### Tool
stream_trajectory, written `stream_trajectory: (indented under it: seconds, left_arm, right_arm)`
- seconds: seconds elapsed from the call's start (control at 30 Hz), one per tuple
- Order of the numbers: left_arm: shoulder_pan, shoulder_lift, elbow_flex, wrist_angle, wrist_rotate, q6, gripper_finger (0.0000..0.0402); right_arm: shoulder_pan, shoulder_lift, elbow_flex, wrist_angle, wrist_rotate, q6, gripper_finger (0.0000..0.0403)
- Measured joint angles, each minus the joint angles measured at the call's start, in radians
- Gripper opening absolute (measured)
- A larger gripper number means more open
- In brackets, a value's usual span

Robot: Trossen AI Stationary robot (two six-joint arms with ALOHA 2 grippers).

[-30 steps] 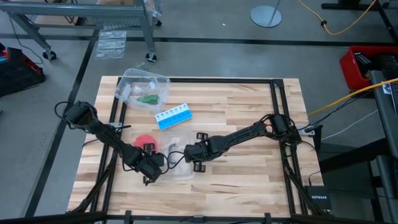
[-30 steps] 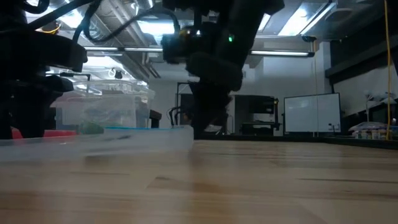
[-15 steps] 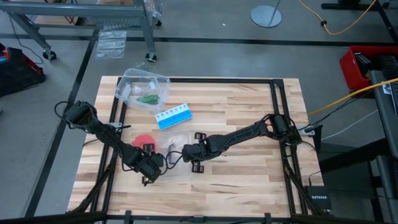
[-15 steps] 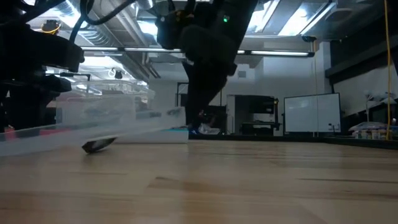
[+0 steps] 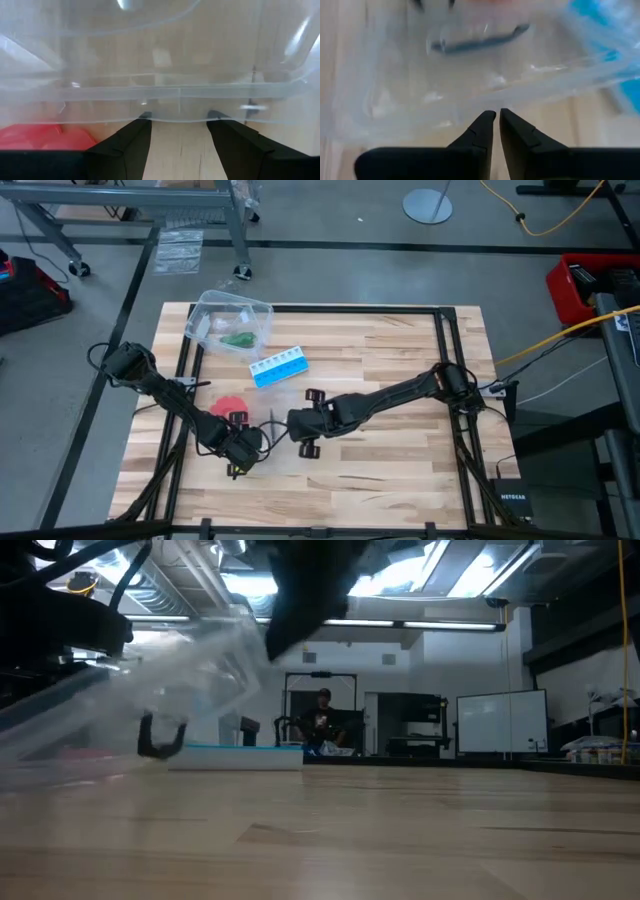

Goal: Roll bandage
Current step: Close the transparent container

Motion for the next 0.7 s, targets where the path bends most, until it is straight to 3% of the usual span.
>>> stream_trajectory:
  seconds: [0.27,0.7]
  left_arm:
    - [0.0,0.0,0.0,0.002,0.005,0.003,0.0198]
    - [-0.005,0.0,0.0,-0.003,0.005,0.009,0.0198]
  right_arm:
    - [-0.001,0.0,0.051,0.111,0.057,-0.007,0.0039]
    - [-0.003,0.002,0.048,0.202,-0.031,-0.02,0.004]
